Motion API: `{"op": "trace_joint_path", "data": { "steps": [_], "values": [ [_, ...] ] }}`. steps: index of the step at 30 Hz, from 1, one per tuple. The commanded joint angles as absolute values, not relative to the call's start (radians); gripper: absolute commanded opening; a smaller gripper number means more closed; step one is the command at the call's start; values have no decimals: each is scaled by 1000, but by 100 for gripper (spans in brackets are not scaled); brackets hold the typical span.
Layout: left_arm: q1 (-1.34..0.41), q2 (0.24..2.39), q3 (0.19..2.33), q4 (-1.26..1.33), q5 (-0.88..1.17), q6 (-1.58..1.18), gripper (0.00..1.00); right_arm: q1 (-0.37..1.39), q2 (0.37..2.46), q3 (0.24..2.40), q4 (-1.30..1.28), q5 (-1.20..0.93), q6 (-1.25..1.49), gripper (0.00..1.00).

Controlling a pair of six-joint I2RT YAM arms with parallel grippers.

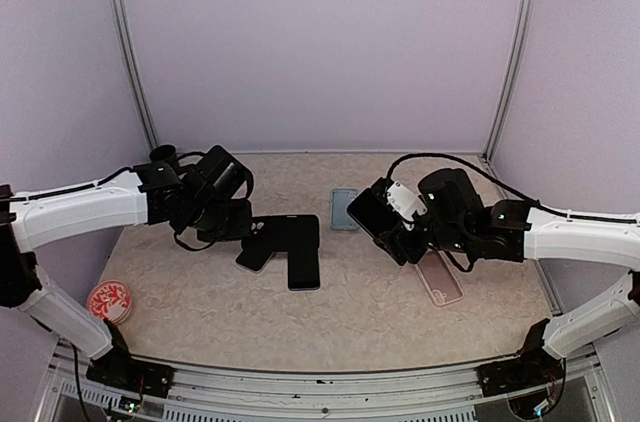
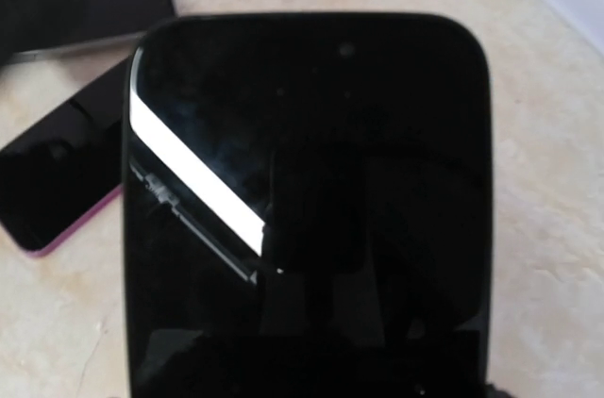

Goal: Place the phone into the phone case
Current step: Pick up the phone case from the corner of the board, then place the phone case at the center of the board.

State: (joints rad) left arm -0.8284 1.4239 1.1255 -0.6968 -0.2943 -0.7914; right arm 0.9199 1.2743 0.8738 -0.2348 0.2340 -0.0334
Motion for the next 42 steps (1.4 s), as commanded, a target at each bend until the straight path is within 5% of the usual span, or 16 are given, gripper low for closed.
{"op": "trace_joint_path", "data": {
  "steps": [1, 14, 33, 42],
  "values": [
    [-852, 1609, 1275, -610, -269, -579, 0, 914, 1218, 864, -194, 286, -2, 73],
    [-942, 2104, 1670, -602, -247, -405, 0, 914, 1157, 832, -234, 357, 83, 73],
    [-953, 2256, 1753, -530, -177, -349, 0, 908, 1159, 832, -264, 370, 114, 74],
    [-944, 2275, 1761, -526, -175, -328, 19, 907, 1164, 840, -301, 367, 117, 74]
  ]
}}
